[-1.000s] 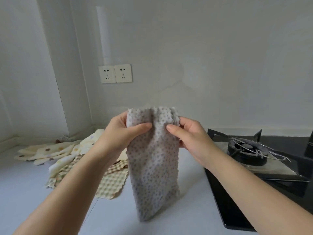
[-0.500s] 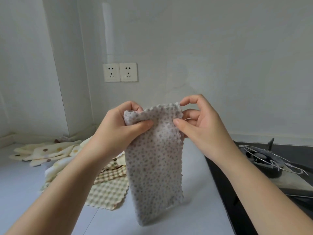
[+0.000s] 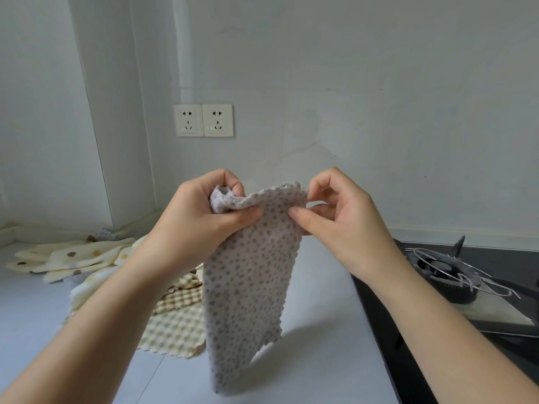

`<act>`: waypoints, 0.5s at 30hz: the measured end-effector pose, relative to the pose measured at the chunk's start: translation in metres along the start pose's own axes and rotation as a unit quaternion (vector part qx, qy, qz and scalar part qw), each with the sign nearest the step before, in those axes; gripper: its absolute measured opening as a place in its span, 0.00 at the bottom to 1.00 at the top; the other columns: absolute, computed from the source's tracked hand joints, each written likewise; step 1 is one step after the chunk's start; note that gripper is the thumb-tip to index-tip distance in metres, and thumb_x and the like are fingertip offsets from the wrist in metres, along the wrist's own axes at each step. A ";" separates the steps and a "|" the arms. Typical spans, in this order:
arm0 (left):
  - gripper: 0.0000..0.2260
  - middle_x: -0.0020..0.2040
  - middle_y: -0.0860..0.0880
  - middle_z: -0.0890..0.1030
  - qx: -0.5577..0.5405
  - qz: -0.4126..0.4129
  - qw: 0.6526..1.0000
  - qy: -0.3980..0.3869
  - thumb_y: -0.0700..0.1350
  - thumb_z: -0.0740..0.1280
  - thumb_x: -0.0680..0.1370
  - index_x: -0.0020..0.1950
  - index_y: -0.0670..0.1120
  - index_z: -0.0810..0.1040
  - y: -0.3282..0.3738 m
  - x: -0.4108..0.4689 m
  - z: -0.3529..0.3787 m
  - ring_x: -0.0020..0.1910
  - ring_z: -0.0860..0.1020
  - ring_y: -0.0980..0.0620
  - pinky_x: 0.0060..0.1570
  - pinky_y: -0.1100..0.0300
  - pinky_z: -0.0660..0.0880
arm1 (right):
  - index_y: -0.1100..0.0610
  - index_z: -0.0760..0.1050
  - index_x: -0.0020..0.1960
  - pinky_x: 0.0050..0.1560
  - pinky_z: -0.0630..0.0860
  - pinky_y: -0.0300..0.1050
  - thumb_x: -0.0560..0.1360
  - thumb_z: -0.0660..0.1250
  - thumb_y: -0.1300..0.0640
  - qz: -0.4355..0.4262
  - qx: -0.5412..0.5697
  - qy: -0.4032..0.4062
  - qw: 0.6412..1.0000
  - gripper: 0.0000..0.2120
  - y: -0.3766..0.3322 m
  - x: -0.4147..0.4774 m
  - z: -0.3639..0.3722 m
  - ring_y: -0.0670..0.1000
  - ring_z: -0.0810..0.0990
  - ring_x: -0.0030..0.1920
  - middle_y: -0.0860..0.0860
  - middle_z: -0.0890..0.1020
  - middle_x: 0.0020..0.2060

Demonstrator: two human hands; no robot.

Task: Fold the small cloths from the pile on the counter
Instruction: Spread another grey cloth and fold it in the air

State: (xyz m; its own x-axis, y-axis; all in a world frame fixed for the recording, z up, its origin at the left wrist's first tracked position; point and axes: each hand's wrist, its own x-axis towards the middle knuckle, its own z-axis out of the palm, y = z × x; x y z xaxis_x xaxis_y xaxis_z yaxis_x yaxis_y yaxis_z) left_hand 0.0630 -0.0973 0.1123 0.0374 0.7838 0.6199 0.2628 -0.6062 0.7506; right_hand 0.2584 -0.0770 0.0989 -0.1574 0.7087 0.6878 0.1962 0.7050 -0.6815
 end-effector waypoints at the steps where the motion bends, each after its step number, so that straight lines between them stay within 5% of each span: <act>1: 0.11 0.33 0.47 0.73 0.003 0.002 1.000 -0.003 0.40 0.75 0.70 0.34 0.49 0.74 0.000 0.000 0.000 0.33 0.70 0.52 0.36 0.57 0.69 | 0.48 0.72 0.40 0.47 0.79 0.63 0.68 0.73 0.55 0.005 0.003 0.001 1.000 0.10 0.001 0.001 -0.001 0.61 0.82 0.38 0.49 0.80 0.42; 8: 0.13 0.31 0.48 0.71 0.017 0.005 1.000 -0.017 0.40 0.75 0.70 0.32 0.51 0.72 0.002 -0.002 -0.001 0.32 0.68 0.53 0.30 0.63 0.67 | 0.48 0.82 0.45 0.53 0.81 0.57 0.71 0.75 0.63 0.040 0.054 -0.030 0.997 0.10 0.004 0.004 -0.005 0.55 0.85 0.43 0.49 0.86 0.44; 15: 0.12 0.30 0.57 0.73 0.042 0.018 0.999 -0.014 0.39 0.74 0.70 0.37 0.50 0.72 0.003 -0.002 -0.002 0.30 0.69 0.57 0.28 0.68 0.68 | 0.60 0.81 0.44 0.49 0.81 0.42 0.71 0.72 0.68 0.072 0.122 -0.021 0.990 0.05 0.002 0.005 -0.006 0.48 0.83 0.43 0.54 0.85 0.41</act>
State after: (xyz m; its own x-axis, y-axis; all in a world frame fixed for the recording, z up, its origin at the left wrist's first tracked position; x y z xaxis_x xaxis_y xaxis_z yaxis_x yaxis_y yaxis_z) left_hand 0.0619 -0.1013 0.1135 0.0745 0.7660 0.6386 0.3404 -0.6214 0.7057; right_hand 0.2639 -0.0724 0.1026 -0.1852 0.7988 0.5724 -0.0185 0.5796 -0.8147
